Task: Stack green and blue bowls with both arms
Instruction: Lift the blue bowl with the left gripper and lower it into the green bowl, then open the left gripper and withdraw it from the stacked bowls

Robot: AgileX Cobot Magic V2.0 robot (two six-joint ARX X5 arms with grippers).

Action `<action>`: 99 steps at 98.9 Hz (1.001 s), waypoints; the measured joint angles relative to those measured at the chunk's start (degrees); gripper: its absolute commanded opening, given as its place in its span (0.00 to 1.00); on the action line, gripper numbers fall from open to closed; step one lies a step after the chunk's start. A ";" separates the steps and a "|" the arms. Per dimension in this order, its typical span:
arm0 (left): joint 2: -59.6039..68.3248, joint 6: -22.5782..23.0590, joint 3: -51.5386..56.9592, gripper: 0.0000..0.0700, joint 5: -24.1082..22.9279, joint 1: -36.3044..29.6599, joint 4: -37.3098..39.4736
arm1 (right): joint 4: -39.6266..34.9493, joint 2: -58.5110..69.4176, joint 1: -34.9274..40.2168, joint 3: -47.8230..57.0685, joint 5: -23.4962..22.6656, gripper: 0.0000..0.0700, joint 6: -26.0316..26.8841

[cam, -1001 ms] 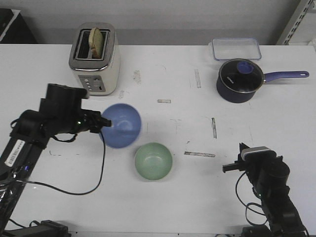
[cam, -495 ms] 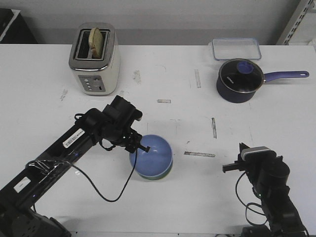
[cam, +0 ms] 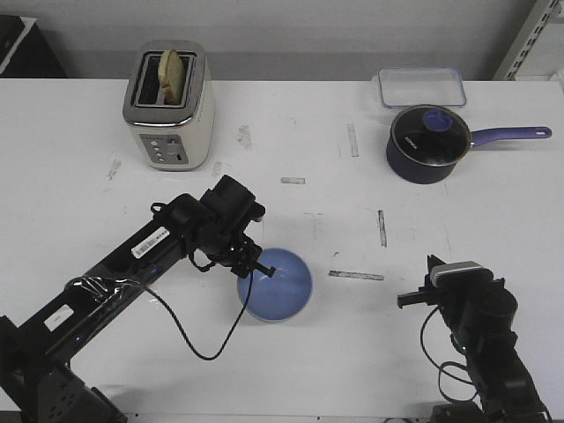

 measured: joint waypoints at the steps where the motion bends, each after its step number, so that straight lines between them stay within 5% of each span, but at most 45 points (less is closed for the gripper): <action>1: 0.00 0.00 0.00 0.01 0.00 0.00 0.00 | 0.00 0.00 0.00 0.00 0.00 0.00 0.00; 11: 0.00 0.02 0.00 0.15 0.00 0.00 0.00 | 0.00 0.00 0.00 0.00 0.00 0.00 0.00; 32: 0.00 0.00 0.00 0.77 0.02 -0.02 0.07 | 0.00 0.00 0.00 0.00 0.00 0.00 0.00; 45: 0.00 -0.07 0.00 0.83 0.02 -0.02 0.31 | -0.02 0.00 0.00 0.00 0.00 0.00 0.00; 62: 0.00 -0.22 0.00 0.76 0.02 -0.02 0.42 | 0.00 0.00 0.00 0.00 0.00 0.00 0.00; 71: 0.00 -0.22 0.09 0.57 -0.39 0.31 -0.02 | 0.00 0.00 0.00 0.00 0.00 0.00 0.00; 88: -0.26 -0.22 2.95 0.01 -6.23 2.40 -1.27 | -0.02 0.00 0.00 0.00 0.00 0.00 0.00; 99: -2.51 -0.17 3.72 0.00 -9.64 4.20 -0.52 | 0.00 0.00 0.00 0.00 0.00 0.00 -0.02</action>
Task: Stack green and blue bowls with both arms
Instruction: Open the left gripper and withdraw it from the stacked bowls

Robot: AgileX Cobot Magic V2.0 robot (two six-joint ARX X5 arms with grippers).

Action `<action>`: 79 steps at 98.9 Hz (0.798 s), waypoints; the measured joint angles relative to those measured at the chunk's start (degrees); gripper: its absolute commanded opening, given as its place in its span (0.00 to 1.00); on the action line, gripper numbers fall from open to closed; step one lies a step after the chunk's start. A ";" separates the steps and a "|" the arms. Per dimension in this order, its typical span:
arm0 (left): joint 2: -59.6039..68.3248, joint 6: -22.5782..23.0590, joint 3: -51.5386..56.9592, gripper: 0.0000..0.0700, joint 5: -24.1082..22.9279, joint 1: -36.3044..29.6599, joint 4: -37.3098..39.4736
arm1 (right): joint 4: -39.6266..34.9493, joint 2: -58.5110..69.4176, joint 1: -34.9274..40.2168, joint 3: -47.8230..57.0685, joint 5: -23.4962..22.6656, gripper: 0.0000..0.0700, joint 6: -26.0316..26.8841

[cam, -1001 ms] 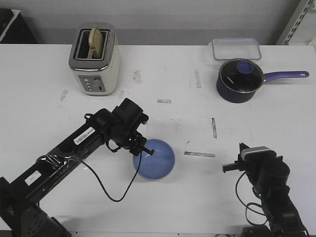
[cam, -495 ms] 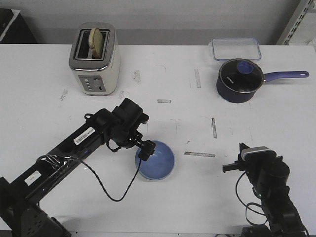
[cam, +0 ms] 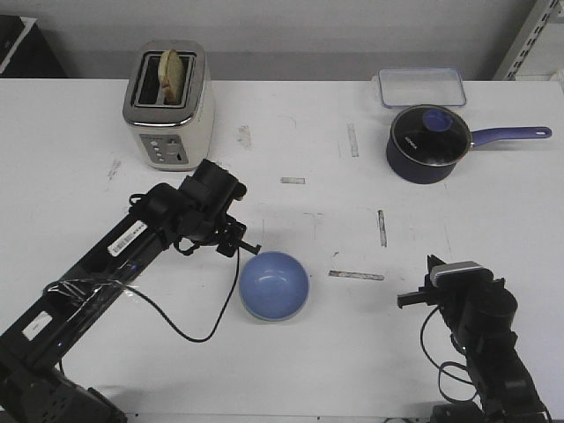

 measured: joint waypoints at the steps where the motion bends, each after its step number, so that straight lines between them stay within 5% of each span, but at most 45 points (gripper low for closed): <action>1: -0.28 0.02 0.00 0.00 -0.26 0.17 0.00 | 0.00 0.00 0.00 0.00 0.00 0.00 0.00; 31: -8.50 1.46 -3.63 0.00 -3.17 9.09 3.23 | 0.00 0.00 0.00 0.00 0.02 0.00 -0.85; 79: -41.44 -2.34 -42.97 0.00 -6.23 24.72 31.21 | -5.05 -1.70 -2.97 0.00 1.77 0.00 -0.63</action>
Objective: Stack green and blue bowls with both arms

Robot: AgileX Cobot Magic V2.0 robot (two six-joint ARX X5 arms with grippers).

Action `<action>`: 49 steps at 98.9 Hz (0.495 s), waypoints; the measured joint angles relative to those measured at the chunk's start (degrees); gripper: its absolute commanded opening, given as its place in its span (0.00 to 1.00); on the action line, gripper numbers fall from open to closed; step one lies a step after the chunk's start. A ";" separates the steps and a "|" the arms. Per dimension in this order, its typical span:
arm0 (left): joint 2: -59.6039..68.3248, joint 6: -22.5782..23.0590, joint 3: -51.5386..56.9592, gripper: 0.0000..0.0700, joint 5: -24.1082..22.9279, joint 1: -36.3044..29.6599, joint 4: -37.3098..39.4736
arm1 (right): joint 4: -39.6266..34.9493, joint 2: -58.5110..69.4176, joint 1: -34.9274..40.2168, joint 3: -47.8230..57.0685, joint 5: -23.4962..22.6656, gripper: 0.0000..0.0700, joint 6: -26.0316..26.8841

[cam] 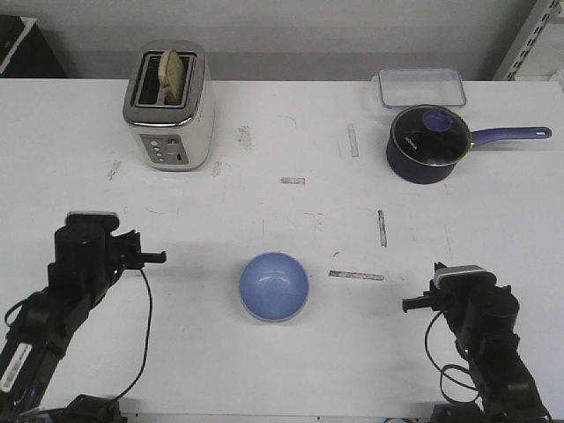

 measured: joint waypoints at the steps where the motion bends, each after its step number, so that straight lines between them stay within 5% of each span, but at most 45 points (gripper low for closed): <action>1: -0.66 -0.20 -0.57 0.00 -0.28 0.28 0.31 | -0.22 -0.26 -0.17 0.00 0.00 0.00 0.02; 49: -16.50 -0.63 -12.04 0.00 -2.08 9.42 9.81 | -0.55 -11.47 -2.51 -0.83 -0.33 0.00 2.43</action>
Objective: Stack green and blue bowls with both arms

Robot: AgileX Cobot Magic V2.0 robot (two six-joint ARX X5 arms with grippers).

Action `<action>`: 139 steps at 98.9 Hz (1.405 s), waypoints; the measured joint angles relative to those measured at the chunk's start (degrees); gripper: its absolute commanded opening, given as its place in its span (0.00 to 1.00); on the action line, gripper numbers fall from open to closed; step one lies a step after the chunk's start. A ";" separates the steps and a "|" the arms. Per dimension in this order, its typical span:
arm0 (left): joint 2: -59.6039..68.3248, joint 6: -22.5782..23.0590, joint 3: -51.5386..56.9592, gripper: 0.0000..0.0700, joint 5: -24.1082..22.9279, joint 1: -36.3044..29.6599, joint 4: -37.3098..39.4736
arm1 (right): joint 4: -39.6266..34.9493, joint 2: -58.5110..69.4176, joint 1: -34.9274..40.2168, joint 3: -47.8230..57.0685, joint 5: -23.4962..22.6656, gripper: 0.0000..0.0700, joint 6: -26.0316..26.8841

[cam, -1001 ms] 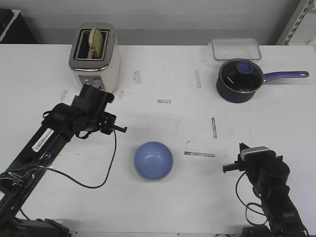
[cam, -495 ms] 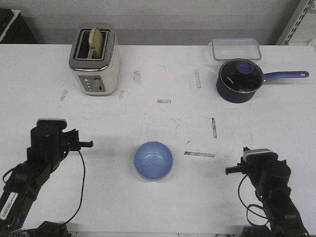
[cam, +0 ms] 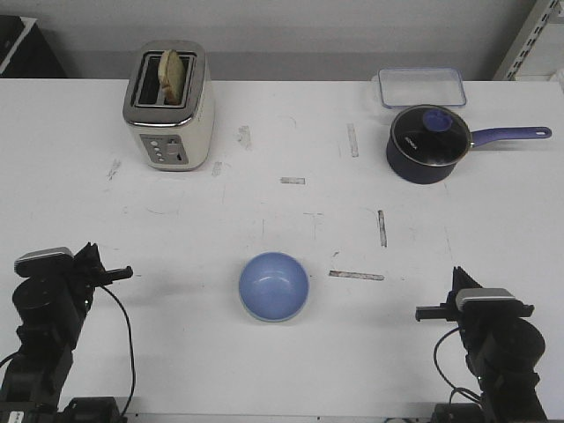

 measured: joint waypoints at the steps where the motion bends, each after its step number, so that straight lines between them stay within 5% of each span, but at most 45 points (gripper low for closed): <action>1: -0.09 0.11 0.00 0.00 0.00 0.00 0.15 | 0.13 -0.09 0.00 0.00 -0.02 0.00 -0.02; 24: -1.75 6.23 0.00 0.00 0.07 0.00 3.69 | 3.91 -0.79 0.02 0.00 -0.13 0.00 -0.02; 119: -21.16 6.43 -1.36 0.00 0.04 -1.29 5.31 | 3.87 -0.79 0.02 -0.02 0.04 0.00 0.02; 139: -28.68 6.58 -11.21 0.00 -5.68 -1.46 10.40 | 3.87 -0.79 0.02 -0.02 0.04 0.00 0.02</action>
